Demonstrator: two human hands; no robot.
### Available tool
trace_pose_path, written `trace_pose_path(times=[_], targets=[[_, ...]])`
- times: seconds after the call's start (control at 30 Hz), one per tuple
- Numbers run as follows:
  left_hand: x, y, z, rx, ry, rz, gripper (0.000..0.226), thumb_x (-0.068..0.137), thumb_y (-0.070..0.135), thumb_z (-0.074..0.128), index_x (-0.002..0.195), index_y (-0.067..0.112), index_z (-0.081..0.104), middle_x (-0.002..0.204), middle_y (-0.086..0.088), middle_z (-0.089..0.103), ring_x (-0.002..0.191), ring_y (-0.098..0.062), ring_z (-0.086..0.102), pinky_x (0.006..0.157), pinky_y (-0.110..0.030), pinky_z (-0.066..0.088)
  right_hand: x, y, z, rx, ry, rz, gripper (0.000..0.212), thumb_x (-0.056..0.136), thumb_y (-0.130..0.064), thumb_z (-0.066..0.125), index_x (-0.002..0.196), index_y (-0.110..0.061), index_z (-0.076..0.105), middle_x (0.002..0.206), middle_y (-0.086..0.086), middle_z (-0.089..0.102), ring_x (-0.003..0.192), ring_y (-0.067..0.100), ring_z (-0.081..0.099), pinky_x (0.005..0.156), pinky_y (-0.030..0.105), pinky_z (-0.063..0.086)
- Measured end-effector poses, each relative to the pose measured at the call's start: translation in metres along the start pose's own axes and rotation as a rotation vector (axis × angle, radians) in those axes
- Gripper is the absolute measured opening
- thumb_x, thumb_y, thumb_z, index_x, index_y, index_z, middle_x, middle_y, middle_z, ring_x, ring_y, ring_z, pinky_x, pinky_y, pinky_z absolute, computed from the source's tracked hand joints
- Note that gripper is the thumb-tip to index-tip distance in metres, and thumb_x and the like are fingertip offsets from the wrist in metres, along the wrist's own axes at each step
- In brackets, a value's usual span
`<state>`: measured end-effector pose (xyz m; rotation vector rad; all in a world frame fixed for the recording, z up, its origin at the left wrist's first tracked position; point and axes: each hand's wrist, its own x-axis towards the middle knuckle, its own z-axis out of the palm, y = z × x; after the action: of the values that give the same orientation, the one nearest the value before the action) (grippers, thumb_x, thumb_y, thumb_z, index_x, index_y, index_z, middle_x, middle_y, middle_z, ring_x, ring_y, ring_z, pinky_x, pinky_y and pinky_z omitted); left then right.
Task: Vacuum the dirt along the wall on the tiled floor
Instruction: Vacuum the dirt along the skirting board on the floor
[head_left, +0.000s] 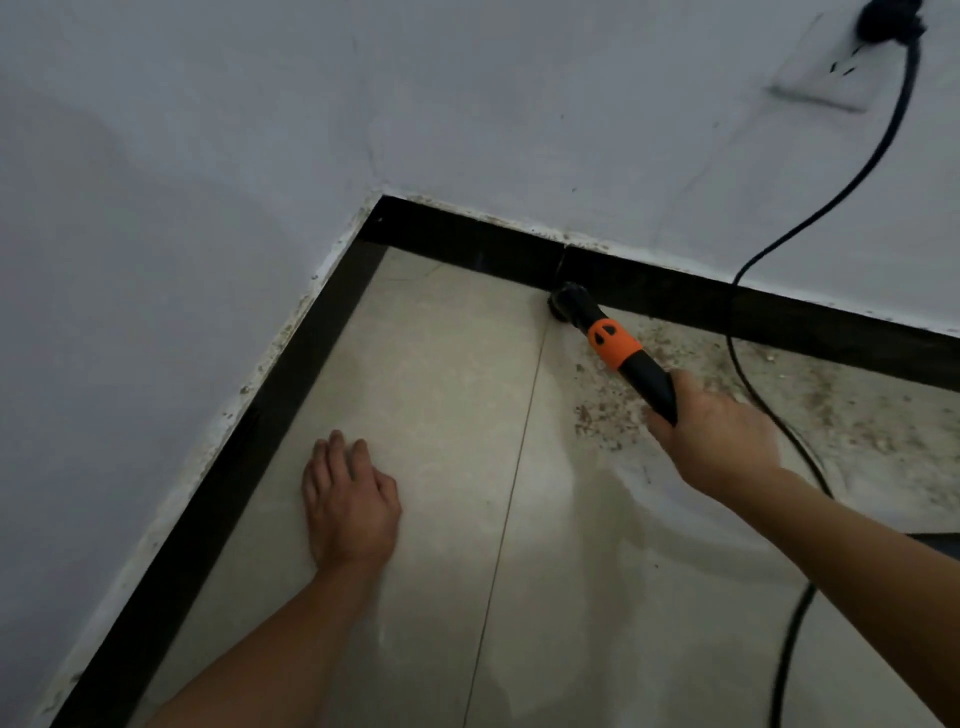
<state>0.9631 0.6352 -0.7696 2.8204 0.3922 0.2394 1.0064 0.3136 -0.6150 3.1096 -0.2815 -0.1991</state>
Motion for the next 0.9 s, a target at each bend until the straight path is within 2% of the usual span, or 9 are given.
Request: trace_pose_path(times=[0.1, 0.17, 0.27, 0.33, 0.47, 0.53, 0.7, 0.9], targets=[[0.0, -0.002, 0.0, 0.007, 0.005, 0.017, 0.049, 0.085, 0.023, 0.034, 0.117, -0.003, 0.059, 0.133, -0.029, 0.051, 0.125, -0.045, 0.044, 0.102, -0.053, 0.036, 0.012, -0.01, -0.011, 0.271, -0.121, 0.081, 0.028, 0.094, -0.044, 0.056, 0.108, -0.022, 0.046, 0.08, 0.003, 0.059, 0.066, 0.023, 0.06, 0.059, 0.035, 0.049], [-0.002, -0.002, 0.001, 0.022, -0.005, 0.024, 0.048, 0.084, 0.022, 0.035, 0.116, -0.004, 0.059, 0.132, -0.03, 0.051, 0.123, -0.046, 0.045, 0.101, -0.054, 0.036, 0.021, -0.001, -0.023, 0.557, -0.18, 0.185, 0.029, 0.093, -0.038, 0.061, 0.108, -0.015, 0.052, 0.085, 0.009, 0.064, 0.069, 0.025, 0.064, 0.063, 0.039, 0.055], [0.001, 0.002, 0.002, 0.045, -0.044, 0.016, 0.048, 0.079, 0.019, 0.035, 0.113, -0.006, 0.059, 0.129, -0.034, 0.05, 0.121, -0.05, 0.044, 0.1, -0.057, 0.036, 0.021, 0.031, -0.037, 0.837, -0.208, 0.314, 0.03, 0.095, -0.027, 0.063, 0.112, -0.003, 0.056, 0.077, 0.012, 0.06, 0.057, 0.022, 0.056, 0.05, 0.03, 0.048], [0.004, 0.013, 0.003, 0.037, -0.063, 0.015, 0.046, 0.077, 0.017, 0.04, 0.111, -0.007, 0.059, 0.127, -0.036, 0.049, 0.119, -0.053, 0.044, 0.099, -0.06, 0.036, 0.017, 0.051, -0.039, 0.86, -0.219, 0.338, 0.03, 0.095, -0.026, 0.064, 0.109, 0.0, 0.058, 0.072, 0.011, 0.057, 0.051, 0.02, 0.053, 0.046, 0.026, 0.044], [0.003, 0.054, 0.015, -0.023, -0.105, 0.132, 0.04, 0.08, 0.009, 0.06, 0.117, -0.005, 0.059, 0.132, -0.034, 0.049, 0.122, -0.051, 0.044, 0.102, -0.058, 0.038, 0.014, 0.065, -0.035, 0.909, -0.191, 0.385, 0.031, 0.095, -0.026, 0.065, 0.109, 0.0, 0.06, 0.069, 0.01, 0.057, 0.049, 0.019, 0.052, 0.043, 0.024, 0.044], [-0.001, 0.07, 0.021, -0.045, -0.11, 0.124, 0.041, 0.083, 0.015, 0.053, 0.119, -0.003, 0.059, 0.133, -0.033, 0.049, 0.125, -0.05, 0.042, 0.105, -0.057, 0.035, 0.011, 0.059, -0.033, 0.923, -0.212, 0.365, 0.03, 0.095, -0.026, 0.064, 0.11, -0.001, 0.059, 0.07, 0.009, 0.056, 0.048, 0.017, 0.051, 0.038, 0.021, 0.042], [-0.01, 0.07, 0.029, -0.009, -0.056, 0.134, 0.05, 0.089, 0.025, 0.036, 0.127, 0.0, 0.055, 0.139, -0.031, 0.044, 0.131, -0.047, 0.036, 0.111, -0.054, 0.027, 0.007, 0.064, -0.035, 0.969, -0.256, 0.338, 0.029, 0.095, -0.03, 0.063, 0.109, -0.004, 0.059, 0.07, 0.007, 0.058, 0.05, 0.016, 0.054, 0.048, 0.028, 0.046], [-0.01, 0.073, 0.031, 0.012, -0.045, 0.123, 0.051, 0.086, 0.024, 0.035, 0.126, -0.002, 0.055, 0.138, -0.032, 0.045, 0.13, -0.048, 0.037, 0.111, -0.054, 0.026, -0.023, 0.084, -0.043, 1.033, -0.366, 0.361, 0.025, 0.095, -0.029, 0.065, 0.1, -0.005, 0.059, 0.068, 0.008, 0.055, 0.05, 0.018, 0.052, 0.051, 0.033, 0.048]])
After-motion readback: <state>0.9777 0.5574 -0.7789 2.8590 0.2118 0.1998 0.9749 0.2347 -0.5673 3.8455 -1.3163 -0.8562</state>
